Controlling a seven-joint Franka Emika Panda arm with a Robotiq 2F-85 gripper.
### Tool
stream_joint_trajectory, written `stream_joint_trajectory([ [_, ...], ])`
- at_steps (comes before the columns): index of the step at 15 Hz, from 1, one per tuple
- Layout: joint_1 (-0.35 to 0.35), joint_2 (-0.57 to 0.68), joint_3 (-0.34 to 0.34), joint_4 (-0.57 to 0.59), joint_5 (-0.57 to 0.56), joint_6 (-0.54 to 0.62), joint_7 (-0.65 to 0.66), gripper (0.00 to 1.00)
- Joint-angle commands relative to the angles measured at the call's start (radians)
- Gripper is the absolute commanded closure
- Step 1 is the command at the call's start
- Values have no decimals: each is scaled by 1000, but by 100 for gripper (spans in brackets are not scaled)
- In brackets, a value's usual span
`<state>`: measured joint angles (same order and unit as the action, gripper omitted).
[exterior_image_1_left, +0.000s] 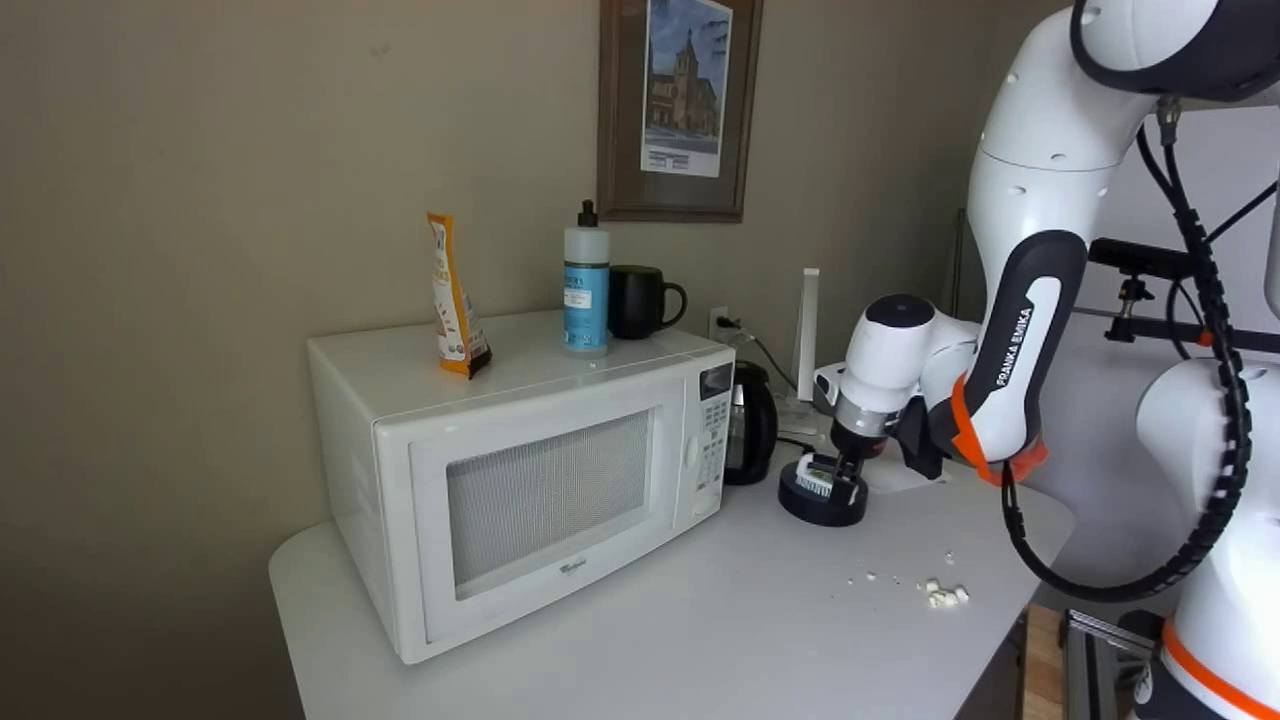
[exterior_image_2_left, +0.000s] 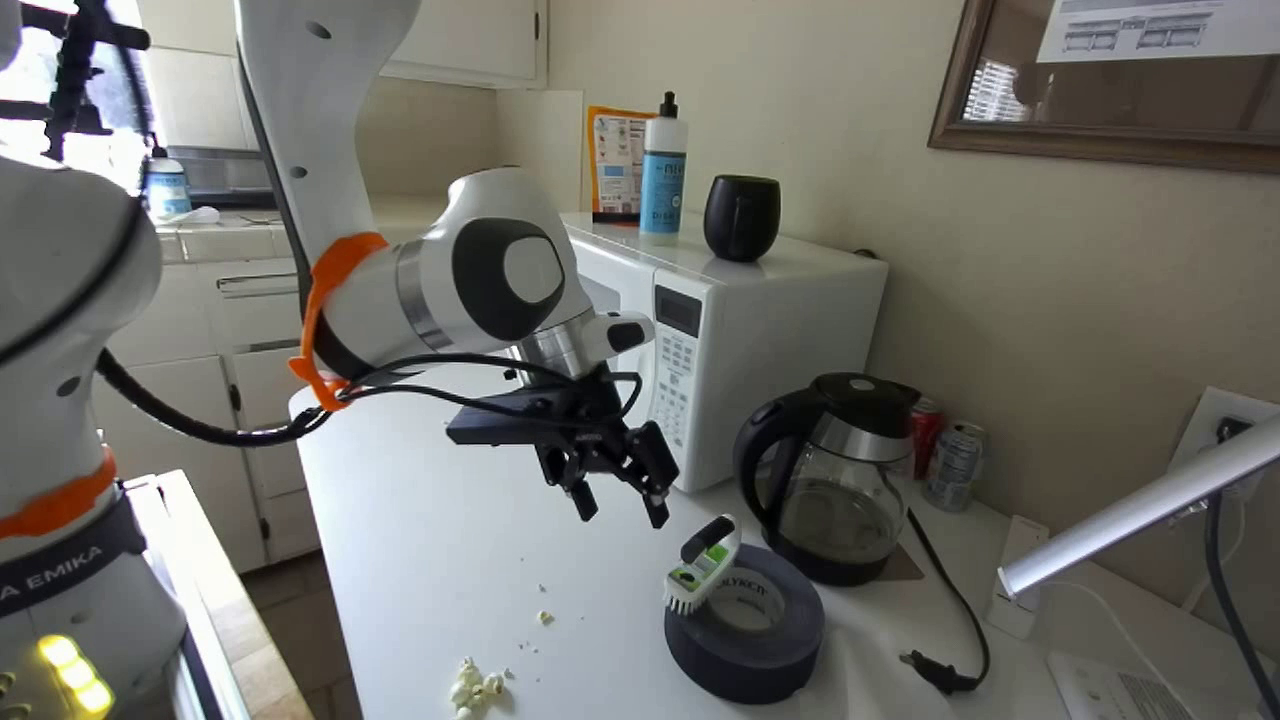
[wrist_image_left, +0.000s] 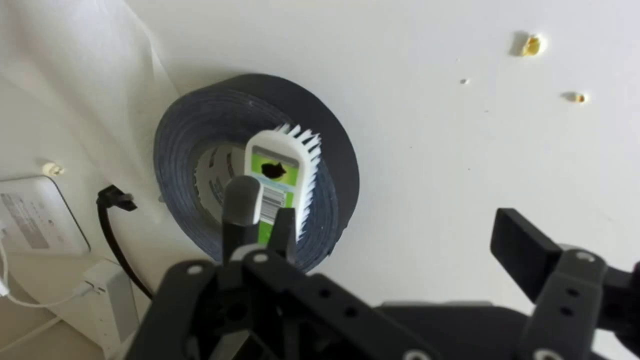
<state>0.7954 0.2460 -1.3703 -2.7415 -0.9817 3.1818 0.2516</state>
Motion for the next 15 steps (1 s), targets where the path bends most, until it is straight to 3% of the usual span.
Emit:
stream_joint_trajectory([
  [1,-2,-30,0,5,1,-32,0,0],
  [9,9,-76,-7,16,15,-73,18,0],
  [15,12,-390,-36,92,167,-475,-166,0],
])
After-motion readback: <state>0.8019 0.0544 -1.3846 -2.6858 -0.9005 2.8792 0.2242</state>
